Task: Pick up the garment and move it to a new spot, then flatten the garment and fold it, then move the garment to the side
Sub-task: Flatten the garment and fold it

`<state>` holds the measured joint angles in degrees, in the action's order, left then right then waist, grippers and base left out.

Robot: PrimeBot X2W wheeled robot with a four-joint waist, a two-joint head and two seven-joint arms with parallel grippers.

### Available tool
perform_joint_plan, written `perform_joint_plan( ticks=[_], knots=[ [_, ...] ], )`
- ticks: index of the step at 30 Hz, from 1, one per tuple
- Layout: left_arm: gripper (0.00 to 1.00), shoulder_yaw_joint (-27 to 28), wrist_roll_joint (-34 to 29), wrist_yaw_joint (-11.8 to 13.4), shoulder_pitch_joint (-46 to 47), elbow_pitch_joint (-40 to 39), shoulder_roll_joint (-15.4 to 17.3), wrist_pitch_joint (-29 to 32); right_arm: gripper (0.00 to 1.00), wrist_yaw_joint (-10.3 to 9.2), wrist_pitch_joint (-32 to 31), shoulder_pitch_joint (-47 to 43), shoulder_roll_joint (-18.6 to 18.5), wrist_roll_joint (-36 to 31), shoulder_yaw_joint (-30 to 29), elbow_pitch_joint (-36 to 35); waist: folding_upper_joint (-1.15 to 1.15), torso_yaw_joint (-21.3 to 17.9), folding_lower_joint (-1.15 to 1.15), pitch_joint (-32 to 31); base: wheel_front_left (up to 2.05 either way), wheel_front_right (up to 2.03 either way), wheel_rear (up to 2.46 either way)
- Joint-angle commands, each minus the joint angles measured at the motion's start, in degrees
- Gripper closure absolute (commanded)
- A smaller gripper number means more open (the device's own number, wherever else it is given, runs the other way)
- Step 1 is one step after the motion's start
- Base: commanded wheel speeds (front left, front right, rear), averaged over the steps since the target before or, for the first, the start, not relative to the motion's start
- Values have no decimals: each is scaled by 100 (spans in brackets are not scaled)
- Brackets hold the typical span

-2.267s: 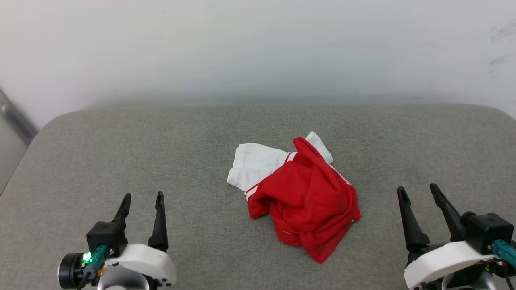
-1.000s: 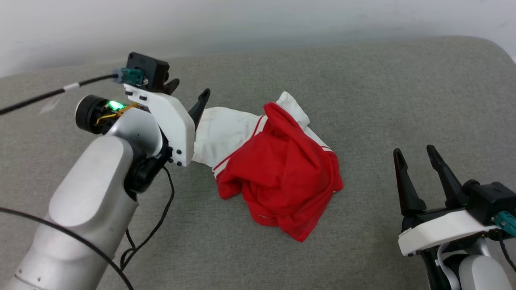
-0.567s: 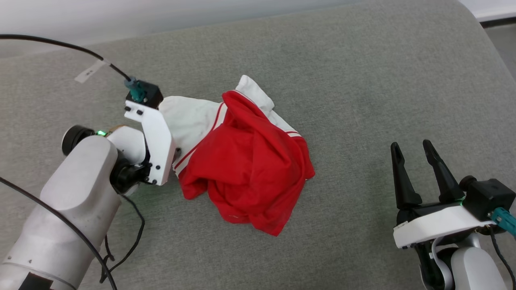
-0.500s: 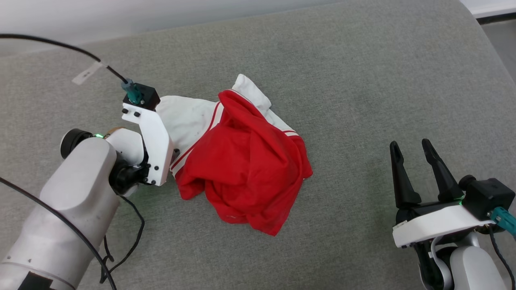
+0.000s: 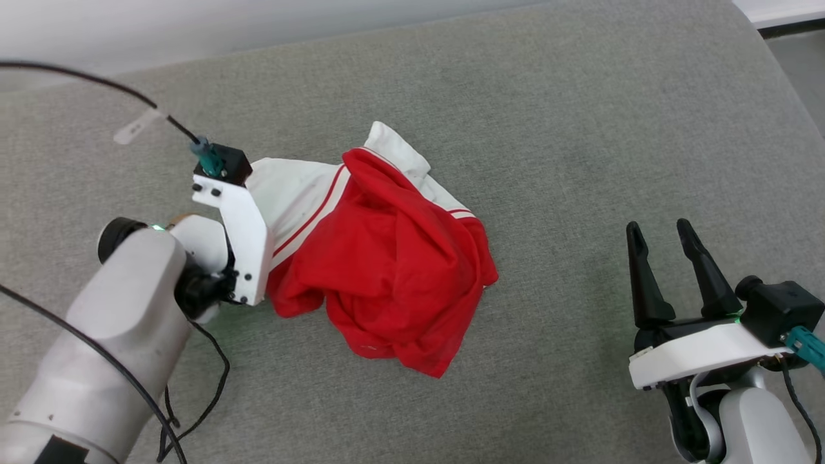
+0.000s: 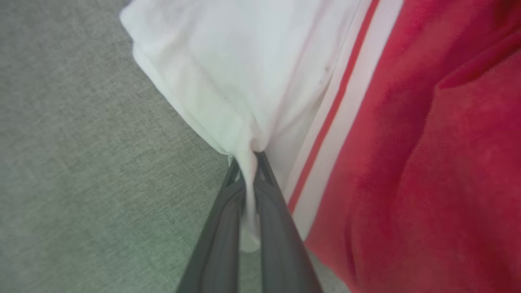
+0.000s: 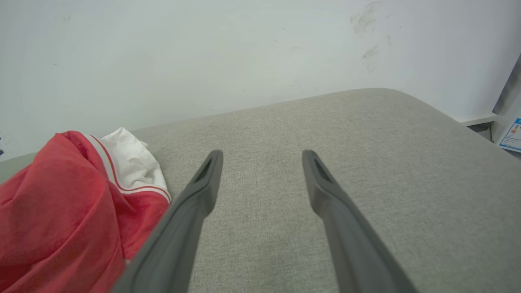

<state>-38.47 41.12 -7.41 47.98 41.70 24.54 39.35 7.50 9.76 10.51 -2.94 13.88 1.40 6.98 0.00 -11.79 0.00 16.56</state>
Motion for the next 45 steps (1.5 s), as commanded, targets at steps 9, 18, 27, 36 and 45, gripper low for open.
perform_joint_plan(
  ticks=[9, 18, 27, 36, 45],
  knots=[
    [100, -127, -434, 210, -708, -1119, 291, -1411, 0, -2, -103, -257, 7, -121, -231, -112, 0, 505, 0, -417, 0, 0, 0],
    [100, 125, -418, 1329, -2359, -3227, 812, -1943, 0, -2, -309, -459, 6, -242, -382, -420, 0, 966, 0, -608, 0, 0, 0],
    [100, 323, 121, 2176, -4276, -4192, 964, -2198, 0, -2, -502, -682, 7, -294, -399, -570, 0, 1131, 0, -906, 0, 0, 0],
    [0, 335, 141, 2373, -4686, -4235, 704, -2639, 0, -2, -650, -830, 7, -300, -396, -687, 0, 1118, 0, -1131, 0, 0, 0],
    [0, 680, -415, 2613, -4346, -4509, 468, -3992, 0, -2, -824, -986, 6, -234, -444, -849, 0, 1164, 0, -1316, 0, 0, 0]
  ],
)
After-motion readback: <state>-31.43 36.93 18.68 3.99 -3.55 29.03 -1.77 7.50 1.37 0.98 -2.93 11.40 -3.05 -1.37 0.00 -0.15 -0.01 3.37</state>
